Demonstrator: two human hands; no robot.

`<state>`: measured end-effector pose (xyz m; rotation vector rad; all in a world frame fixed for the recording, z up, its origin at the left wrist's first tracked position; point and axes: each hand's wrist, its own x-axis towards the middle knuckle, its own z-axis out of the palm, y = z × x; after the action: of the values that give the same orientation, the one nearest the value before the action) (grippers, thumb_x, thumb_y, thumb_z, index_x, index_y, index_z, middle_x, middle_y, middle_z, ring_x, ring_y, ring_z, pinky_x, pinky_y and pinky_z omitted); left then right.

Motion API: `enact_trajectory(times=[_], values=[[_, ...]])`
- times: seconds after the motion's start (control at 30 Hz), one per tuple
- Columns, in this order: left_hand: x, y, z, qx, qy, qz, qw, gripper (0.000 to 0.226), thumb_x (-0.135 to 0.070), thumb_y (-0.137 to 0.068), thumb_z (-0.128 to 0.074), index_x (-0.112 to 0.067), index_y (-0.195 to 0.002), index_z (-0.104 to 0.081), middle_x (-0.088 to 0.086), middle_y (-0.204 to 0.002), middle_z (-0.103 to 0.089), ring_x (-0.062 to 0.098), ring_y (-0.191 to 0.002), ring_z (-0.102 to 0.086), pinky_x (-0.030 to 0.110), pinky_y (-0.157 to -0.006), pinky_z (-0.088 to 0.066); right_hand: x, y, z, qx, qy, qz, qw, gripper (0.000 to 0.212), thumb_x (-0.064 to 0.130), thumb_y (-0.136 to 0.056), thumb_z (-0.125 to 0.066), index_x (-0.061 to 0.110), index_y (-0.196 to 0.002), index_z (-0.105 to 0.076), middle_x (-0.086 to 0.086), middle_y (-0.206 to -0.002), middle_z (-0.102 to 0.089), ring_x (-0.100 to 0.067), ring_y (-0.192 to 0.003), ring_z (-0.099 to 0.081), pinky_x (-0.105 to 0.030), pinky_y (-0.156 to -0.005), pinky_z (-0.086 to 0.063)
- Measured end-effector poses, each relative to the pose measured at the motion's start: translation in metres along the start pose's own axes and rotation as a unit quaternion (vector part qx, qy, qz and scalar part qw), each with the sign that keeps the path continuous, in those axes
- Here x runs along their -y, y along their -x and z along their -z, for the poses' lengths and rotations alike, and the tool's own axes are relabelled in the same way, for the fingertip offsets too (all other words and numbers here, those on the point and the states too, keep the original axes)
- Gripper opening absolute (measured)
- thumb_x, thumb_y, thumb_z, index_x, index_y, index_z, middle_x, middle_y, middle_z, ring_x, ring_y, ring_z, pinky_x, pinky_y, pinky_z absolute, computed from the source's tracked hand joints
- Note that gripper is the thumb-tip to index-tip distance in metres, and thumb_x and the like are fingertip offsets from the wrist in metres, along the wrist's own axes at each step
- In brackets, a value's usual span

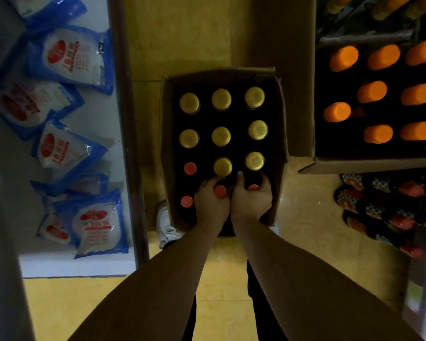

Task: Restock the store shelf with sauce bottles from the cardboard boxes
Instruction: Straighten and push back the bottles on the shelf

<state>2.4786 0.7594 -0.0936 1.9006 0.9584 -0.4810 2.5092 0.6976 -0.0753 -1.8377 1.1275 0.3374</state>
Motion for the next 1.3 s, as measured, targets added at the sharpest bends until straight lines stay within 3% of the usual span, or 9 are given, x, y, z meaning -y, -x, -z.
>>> enact_trajectory(times=[0.23,0.37,0.47,0.6,0.67,0.87,1.03,1.17,1.3], values=[[0.001,-0.006,-0.012,-0.054,0.09,0.054,0.993,0.017,-0.022,-0.084,-0.084,-0.016,-0.096,-0.073,-0.002,-0.109,-0.07,0.018,-0.107,-0.065,0.041,-0.098,-0.051,-0.009,-0.008,-0.008,-0.016,-0.029,-0.003,0.999,0.006,0.025,-0.096,-0.071,0.02,-0.099,-0.072,0.008,-0.083,-0.069,-0.013,-0.086,-0.067,-0.025,-0.074,-0.05],[-0.005,-0.002,-0.006,-0.027,0.095,0.066,0.993,0.011,-0.021,-0.088,-0.079,-0.017,-0.097,-0.073,0.001,-0.109,-0.071,0.02,-0.107,-0.065,0.045,-0.1,-0.052,-0.007,-0.004,0.001,0.006,-0.022,0.016,1.0,0.013,0.026,-0.099,-0.067,0.016,-0.091,-0.07,0.001,-0.08,-0.07,-0.013,-0.081,-0.067,-0.025,-0.072,-0.051],[-0.013,0.01,0.004,0.005,0.08,0.073,0.994,0.01,-0.021,-0.091,-0.076,-0.017,-0.1,-0.074,0.0,-0.107,-0.072,0.018,-0.105,-0.066,0.045,-0.098,-0.053,-0.003,0.004,0.012,0.018,-0.008,0.035,0.999,0.013,0.025,-0.097,-0.069,0.016,-0.089,-0.07,-0.001,-0.079,-0.07,-0.017,-0.08,-0.067,-0.028,-0.072,-0.051],[-0.039,0.034,0.031,-0.004,0.092,0.082,0.992,0.006,-0.026,-0.093,-0.075,-0.021,-0.097,-0.073,-0.004,-0.097,-0.071,0.017,-0.099,-0.064,0.035,-0.092,-0.052,0.021,0.026,0.044,0.038,0.006,0.091,0.995,0.006,0.022,-0.097,-0.069,0.017,-0.094,-0.069,0.006,-0.081,-0.065,-0.003,-0.076,-0.059,-0.006,-0.062,-0.04],[-0.059,0.048,0.052,-0.003,0.084,0.077,0.993,0.008,-0.029,-0.095,-0.073,-0.021,-0.097,-0.074,-0.007,-0.089,-0.068,0.015,-0.095,-0.062,0.03,-0.085,-0.047,0.044,0.038,0.062,0.032,-0.006,0.123,0.992,0.006,0.02,-0.097,-0.069,0.014,-0.097,-0.069,0.006,-0.082,-0.064,-0.005,-0.077,-0.059,-0.006,-0.066,-0.043],[-0.149,0.091,0.128,-0.002,0.142,0.111,0.984,0.025,-0.038,-0.093,-0.074,-0.017,-0.08,-0.071,0.007,-0.084,-0.072,0.025,-0.082,-0.066,0.036,-0.072,-0.052,0.149,0.081,0.107,-0.002,-0.054,0.193,0.98,0.006,0.022,-0.098,-0.068,0.018,-0.095,-0.065,0.002,-0.086,-0.064,0.0,-0.076,-0.061,-0.01,-0.067,-0.044],[-0.262,0.129,0.203,-0.017,0.183,0.065,0.981,0.036,-0.043,-0.09,-0.076,-0.01,-0.076,-0.071,0.003,-0.069,-0.069,0.02,-0.067,-0.066,0.021,-0.052,-0.043,0.273,0.135,0.158,0.011,-0.062,0.28,0.958,0.016,0.029,-0.101,-0.063,0.015,-0.093,-0.068,0.01,-0.075,-0.06,-0.01,-0.071,-0.058,-0.022,-0.064,-0.043],[-0.367,0.173,0.262,-0.03,0.17,0.009,0.985,0.06,-0.059,-0.079,-0.077,0.0,-0.077,-0.073,0.016,-0.078,-0.073,0.031,-0.078,-0.07,0.033,-0.069,-0.049,0.388,0.184,0.205,0.02,-0.082,0.319,0.944,0.038,0.043,-0.097,-0.066,0.015,-0.072,-0.063,0.001,-0.064,-0.06,-0.021,-0.064,-0.06,-0.035,-0.063,-0.05],[-0.475,0.22,0.319,-0.055,0.177,-0.08,0.979,0.08,-0.071,-0.069,-0.076,0.007,-0.083,-0.074,0.021,-0.079,-0.073,0.035,-0.078,-0.072,0.039,-0.077,-0.059,0.508,0.246,0.273,0.063,-0.093,0.354,0.929,0.055,0.039,-0.097,-0.067,0.017,-0.055,-0.039,0.002,-0.052,-0.043,-0.017,-0.052,-0.04,-0.038,-0.062,-0.04]])
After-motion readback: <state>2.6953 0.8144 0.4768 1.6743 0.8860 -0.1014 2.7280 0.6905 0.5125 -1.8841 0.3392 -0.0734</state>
